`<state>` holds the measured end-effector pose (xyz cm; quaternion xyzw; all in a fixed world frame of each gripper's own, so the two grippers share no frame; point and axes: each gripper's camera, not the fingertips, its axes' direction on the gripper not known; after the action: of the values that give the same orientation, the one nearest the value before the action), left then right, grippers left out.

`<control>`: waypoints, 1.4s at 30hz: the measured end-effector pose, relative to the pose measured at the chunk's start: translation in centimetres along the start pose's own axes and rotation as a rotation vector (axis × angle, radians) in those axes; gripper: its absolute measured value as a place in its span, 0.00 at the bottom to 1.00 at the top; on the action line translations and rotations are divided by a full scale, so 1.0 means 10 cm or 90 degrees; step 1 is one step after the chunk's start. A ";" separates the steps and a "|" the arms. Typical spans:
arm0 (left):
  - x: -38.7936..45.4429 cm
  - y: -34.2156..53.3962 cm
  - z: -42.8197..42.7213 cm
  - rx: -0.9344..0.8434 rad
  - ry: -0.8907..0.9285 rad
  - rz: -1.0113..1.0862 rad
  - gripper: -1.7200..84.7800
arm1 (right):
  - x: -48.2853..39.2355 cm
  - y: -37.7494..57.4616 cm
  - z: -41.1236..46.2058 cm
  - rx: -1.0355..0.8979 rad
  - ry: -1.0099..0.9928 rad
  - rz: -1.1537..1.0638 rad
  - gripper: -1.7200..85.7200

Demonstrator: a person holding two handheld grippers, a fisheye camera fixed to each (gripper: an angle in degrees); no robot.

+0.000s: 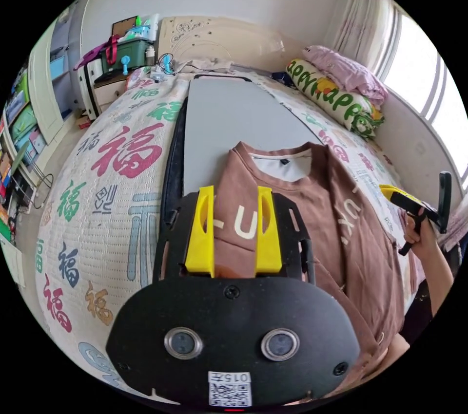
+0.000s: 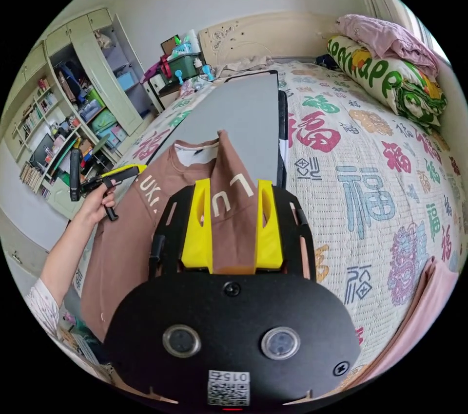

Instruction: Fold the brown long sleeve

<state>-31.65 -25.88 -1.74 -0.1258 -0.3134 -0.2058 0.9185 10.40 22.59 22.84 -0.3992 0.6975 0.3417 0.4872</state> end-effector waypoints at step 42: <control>0.61 6.20 -3.52 0.065 0.213 0.222 0.09 | 0.25 2.05 -4.39 -0.091 -0.153 -0.030 0.08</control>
<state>19.52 14.41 -31.38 -0.0957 -0.1405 -0.0461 0.9844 -26.19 -6.78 35.03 -0.4055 0.5987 0.4241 0.5453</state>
